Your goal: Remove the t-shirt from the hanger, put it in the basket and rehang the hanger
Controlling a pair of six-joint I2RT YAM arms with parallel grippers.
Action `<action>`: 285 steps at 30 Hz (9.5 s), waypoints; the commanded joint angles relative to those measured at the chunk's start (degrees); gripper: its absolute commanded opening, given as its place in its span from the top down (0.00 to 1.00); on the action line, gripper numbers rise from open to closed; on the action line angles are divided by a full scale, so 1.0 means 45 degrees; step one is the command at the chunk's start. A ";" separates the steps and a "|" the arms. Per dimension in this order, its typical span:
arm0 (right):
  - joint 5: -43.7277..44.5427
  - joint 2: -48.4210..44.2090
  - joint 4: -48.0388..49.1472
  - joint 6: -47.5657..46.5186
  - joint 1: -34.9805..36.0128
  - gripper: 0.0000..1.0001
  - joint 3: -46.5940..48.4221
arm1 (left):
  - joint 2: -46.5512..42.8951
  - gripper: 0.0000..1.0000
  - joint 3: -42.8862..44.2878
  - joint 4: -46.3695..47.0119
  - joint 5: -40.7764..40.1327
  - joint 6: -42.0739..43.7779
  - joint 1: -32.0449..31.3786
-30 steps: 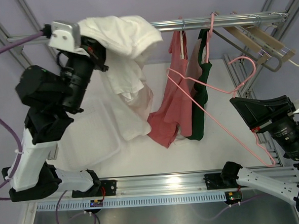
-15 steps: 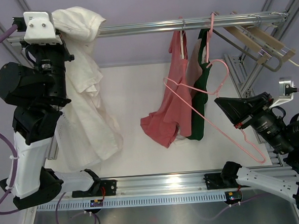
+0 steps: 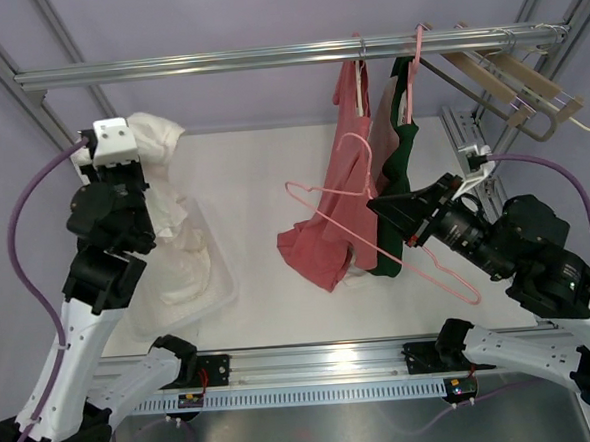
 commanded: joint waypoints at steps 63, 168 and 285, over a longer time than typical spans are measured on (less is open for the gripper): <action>0.3412 1.7687 0.1616 -0.2174 -0.0474 1.00 1.6032 | -0.7438 0.01 -0.5866 -0.5462 1.6758 -1.0350 0.4195; 0.2397 0.8062 -0.0299 -0.4733 -0.5259 1.00 0.7345 | -0.2887 0.01 -0.6533 -0.2765 0.6859 -1.0000 -0.8892; -0.7919 -0.0182 0.2967 0.2066 -0.3013 1.00 0.1658 | 0.1976 1.00 -0.0205 0.3037 0.3481 -0.1894 -0.9204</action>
